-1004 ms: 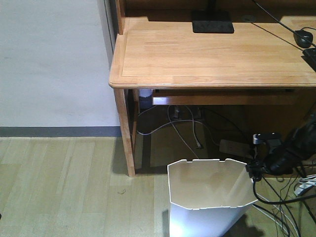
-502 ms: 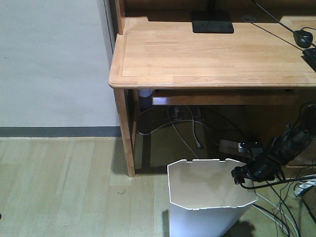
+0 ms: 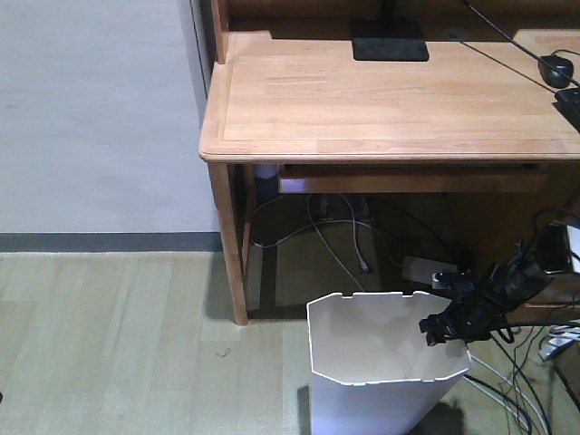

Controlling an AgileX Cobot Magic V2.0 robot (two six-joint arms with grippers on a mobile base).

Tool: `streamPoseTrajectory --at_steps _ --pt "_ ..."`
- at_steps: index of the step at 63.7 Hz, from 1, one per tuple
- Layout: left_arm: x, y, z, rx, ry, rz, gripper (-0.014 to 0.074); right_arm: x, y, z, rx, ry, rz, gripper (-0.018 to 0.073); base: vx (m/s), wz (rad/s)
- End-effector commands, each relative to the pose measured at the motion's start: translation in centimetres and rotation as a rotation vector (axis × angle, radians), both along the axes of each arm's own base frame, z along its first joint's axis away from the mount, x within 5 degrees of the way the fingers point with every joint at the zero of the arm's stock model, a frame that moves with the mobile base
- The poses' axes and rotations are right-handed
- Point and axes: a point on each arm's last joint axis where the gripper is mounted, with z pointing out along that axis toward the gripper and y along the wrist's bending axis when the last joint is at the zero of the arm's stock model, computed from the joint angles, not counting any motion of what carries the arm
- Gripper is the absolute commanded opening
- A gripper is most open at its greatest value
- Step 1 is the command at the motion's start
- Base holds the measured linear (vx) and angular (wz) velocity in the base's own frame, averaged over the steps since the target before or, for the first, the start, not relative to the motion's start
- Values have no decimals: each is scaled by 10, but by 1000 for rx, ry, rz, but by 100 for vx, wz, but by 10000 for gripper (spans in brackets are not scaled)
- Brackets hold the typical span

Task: Move trash bin to bedside with robot
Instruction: 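Close the right gripper on the bin rim and drag it out from the desk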

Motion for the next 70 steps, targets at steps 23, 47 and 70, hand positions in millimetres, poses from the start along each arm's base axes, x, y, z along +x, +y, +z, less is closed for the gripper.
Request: streamPoseTrajectory --at_steps 23,47,70 --pt "1 0 5 4 -77 -4 -6 38 -4 38 124 -14 19 -12 0 -1" --pt "1 0 5 4 -77 -4 -6 22 -41 96 342 -126 -140 -5 0 -1" --pt "1 0 5 4 -77 -4 -6 -7 -26 167 365 -130 2 -5 0 -1"
